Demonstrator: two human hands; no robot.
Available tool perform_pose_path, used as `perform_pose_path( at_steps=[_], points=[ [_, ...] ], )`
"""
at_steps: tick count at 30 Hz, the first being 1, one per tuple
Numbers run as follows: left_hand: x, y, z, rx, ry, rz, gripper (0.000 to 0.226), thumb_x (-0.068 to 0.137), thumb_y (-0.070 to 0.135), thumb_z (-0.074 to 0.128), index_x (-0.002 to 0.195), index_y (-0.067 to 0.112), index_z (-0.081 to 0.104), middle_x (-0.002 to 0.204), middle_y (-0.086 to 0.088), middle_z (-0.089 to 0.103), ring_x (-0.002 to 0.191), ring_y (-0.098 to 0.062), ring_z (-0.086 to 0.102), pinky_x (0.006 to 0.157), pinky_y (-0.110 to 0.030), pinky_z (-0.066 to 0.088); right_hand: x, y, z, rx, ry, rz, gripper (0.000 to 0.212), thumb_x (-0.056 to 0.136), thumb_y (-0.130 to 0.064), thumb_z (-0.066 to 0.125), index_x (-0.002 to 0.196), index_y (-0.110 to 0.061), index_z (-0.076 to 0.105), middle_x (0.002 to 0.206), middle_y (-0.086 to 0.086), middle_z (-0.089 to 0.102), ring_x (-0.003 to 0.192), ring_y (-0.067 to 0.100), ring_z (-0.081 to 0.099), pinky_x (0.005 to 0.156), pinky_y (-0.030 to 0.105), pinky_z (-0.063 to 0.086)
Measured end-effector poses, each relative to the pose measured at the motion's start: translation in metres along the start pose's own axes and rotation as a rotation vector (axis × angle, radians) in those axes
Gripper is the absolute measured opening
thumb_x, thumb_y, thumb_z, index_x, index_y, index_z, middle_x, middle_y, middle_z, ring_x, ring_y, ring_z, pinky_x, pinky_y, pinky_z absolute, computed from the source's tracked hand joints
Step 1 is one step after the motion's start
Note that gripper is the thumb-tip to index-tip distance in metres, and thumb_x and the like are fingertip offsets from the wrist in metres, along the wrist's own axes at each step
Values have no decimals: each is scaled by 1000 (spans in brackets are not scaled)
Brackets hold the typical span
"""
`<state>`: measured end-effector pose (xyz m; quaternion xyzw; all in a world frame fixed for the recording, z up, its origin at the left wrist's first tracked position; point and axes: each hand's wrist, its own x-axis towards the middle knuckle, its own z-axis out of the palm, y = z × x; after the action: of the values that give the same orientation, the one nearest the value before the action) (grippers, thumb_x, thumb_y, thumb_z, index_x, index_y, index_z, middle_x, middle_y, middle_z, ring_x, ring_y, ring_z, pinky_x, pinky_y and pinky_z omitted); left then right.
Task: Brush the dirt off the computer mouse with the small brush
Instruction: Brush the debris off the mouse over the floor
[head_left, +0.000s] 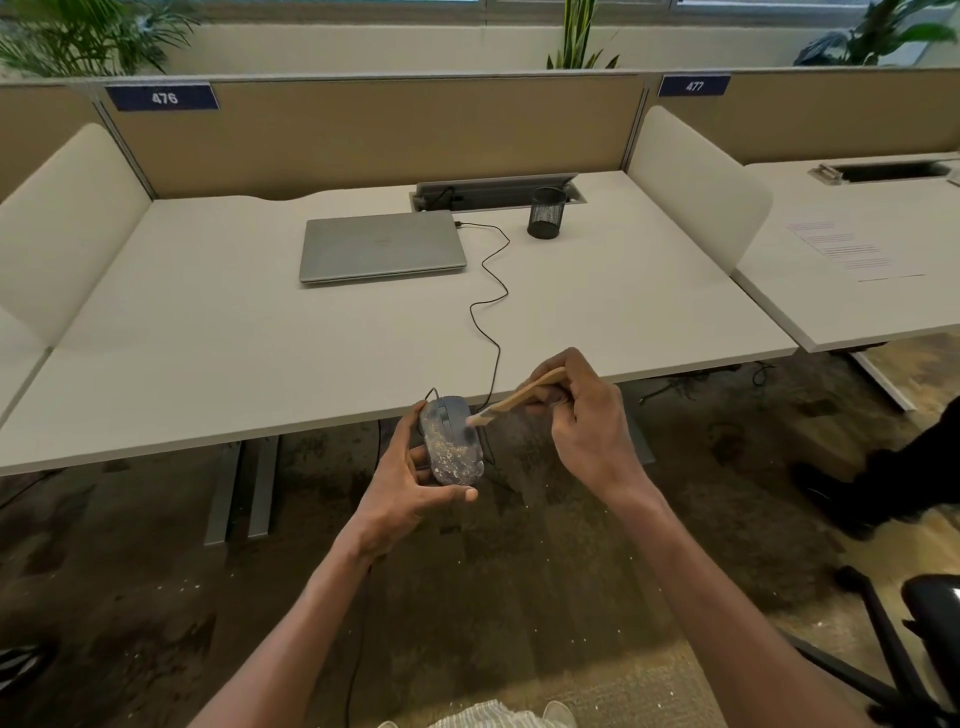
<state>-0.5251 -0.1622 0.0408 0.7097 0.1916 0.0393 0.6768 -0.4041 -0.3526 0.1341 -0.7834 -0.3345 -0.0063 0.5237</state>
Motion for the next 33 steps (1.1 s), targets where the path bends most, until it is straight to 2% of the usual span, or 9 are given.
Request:
perform_pose_path(
  at_steps=[4, 7, 10, 12, 15, 20, 23, 27, 33],
  points=[
    [3, 2, 0, 6, 12, 16, 146, 38, 45, 102, 157, 40, 18, 137, -9, 58, 115, -28, 70, 104, -52, 53, -8, 2, 4, -25, -42, -12, 26, 96, 12, 49, 103, -13, 55, 91, -11, 64, 91, -2, 69, 73, 11, 55],
    [2, 1, -2, 13, 13, 25, 142, 41, 39, 101, 156, 41, 18, 139, -11, 57, 116, -26, 69, 103, -48, 54, -11, 4, 3, -12, -58, 14, 27, 96, 11, 49, 103, -15, 55, 93, -9, 66, 92, 0, 70, 74, 13, 56],
    [4, 1, -2, 5, 8, 35, 142, 41, 39, 101, 157, 39, 19, 140, -13, 57, 117, -28, 69, 103, -50, 54, -6, 2, 0, 10, -18, 35, 28, 96, 10, 51, 104, -17, 55, 94, -6, 67, 91, 2, 71, 75, 14, 57],
    [5, 2, -1, -1, 7, 41, 141, 39, 43, 102, 154, 41, 22, 138, -11, 59, 116, -27, 70, 102, -48, 55, -2, -1, 0, 13, 8, 33, 29, 96, 10, 52, 105, -17, 54, 96, -2, 68, 90, 4, 72, 75, 13, 56],
    [6, 3, -1, -14, 16, 47, 137, 41, 38, 102, 152, 46, 23, 135, -8, 60, 114, -24, 71, 99, -46, 57, -3, 0, 2, 2, -3, 31, 29, 95, 11, 51, 104, -17, 54, 96, 0, 68, 90, 4, 72, 75, 13, 56],
    [2, 1, -4, -10, 19, 41, 138, 41, 38, 102, 154, 42, 23, 140, -11, 57, 120, -27, 67, 102, -50, 55, -13, 6, 2, -2, -42, 45, 25, 95, 11, 51, 105, -12, 55, 94, -6, 67, 91, 2, 71, 76, 16, 58],
    [1, 0, -3, 7, 22, 44, 137, 43, 35, 100, 156, 38, 22, 143, -12, 54, 122, -28, 65, 103, -52, 54, -9, 2, 0, 11, -13, 41, 28, 95, 11, 51, 104, -16, 55, 94, -10, 66, 91, 0, 70, 75, 14, 57],
    [3, 1, -1, 13, 16, 41, 139, 44, 32, 100, 157, 38, 19, 141, -12, 56, 118, -29, 68, 102, -55, 54, -5, -4, 0, 0, -9, -9, 32, 95, 11, 51, 101, -21, 53, 94, -3, 67, 91, 4, 71, 75, 15, 58],
    [2, 1, -4, 6, 31, 28, 139, 44, 32, 100, 157, 40, 20, 143, -14, 55, 119, -29, 67, 101, -55, 54, -17, 5, -4, -28, -44, 27, 25, 96, 10, 51, 104, -14, 54, 95, -3, 68, 90, 6, 72, 76, 19, 59]
  ],
)
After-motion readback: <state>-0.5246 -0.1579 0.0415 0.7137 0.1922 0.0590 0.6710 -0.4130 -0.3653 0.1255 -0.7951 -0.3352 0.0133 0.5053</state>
